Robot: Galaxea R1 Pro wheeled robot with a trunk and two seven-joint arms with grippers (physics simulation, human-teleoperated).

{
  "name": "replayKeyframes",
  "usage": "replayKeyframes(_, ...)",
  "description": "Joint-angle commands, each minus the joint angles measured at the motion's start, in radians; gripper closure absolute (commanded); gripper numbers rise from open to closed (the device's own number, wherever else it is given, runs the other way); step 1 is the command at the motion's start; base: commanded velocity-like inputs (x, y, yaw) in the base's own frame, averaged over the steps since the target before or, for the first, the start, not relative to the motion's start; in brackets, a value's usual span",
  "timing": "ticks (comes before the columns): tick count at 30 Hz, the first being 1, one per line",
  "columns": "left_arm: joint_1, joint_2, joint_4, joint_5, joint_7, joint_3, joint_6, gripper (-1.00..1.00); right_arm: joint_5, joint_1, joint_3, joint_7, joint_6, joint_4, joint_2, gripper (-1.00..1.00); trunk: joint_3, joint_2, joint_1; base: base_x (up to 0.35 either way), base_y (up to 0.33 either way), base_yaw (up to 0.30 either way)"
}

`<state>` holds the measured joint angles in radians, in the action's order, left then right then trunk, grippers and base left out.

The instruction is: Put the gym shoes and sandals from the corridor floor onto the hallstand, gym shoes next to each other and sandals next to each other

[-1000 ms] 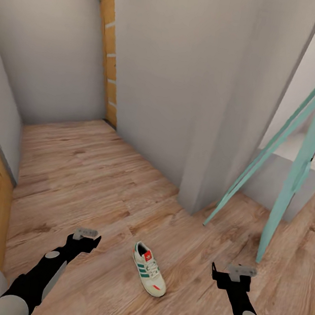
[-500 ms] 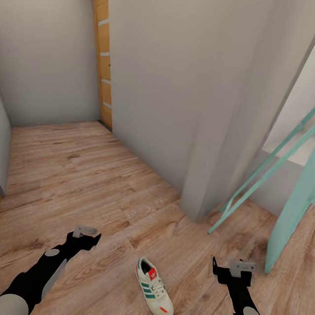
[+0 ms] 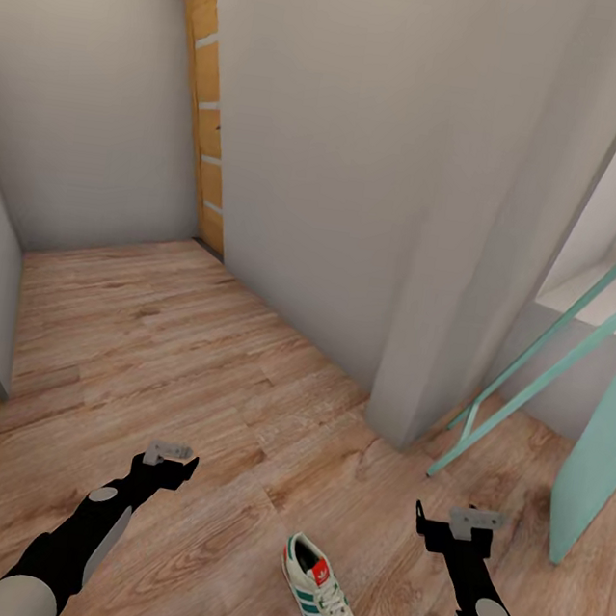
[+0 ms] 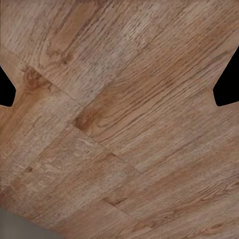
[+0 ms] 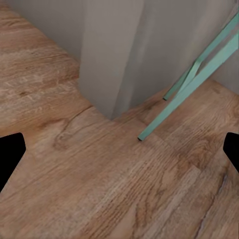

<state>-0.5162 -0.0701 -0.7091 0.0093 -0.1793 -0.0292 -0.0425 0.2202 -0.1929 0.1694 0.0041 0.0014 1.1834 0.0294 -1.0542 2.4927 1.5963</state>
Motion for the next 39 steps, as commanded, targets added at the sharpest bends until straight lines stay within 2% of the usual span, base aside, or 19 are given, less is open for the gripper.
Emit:
replayKeyframes(1, 0.000, 0.000, -0.001, 0.001, -0.006, -0.003, -0.005, -1.00, 0.010, 0.000, 0.001, 0.000, 0.000, 0.001, 0.000, -1.00, -0.001, 0.000, 0.000, 0.047, 0.039, 0.000)
replayKeyframes(19, -0.001, 0.001, -0.001, 0.001, -0.008, -0.005, -0.007, -1.00, 0.011, 0.000, 0.001, 0.000, 0.002, 0.015, -0.002, -1.00, -0.001, 0.000, 0.000, 0.007, 0.006, -0.004)
replayKeyframes(39, -0.001, 0.002, -0.001, 0.001, -0.009, -0.005, -0.010, -1.00, 0.011, 0.000, 0.001, 0.000, 0.003, 0.017, -0.002, -1.00, -0.001, 0.000, 0.000, 0.000, 0.000, -0.199)
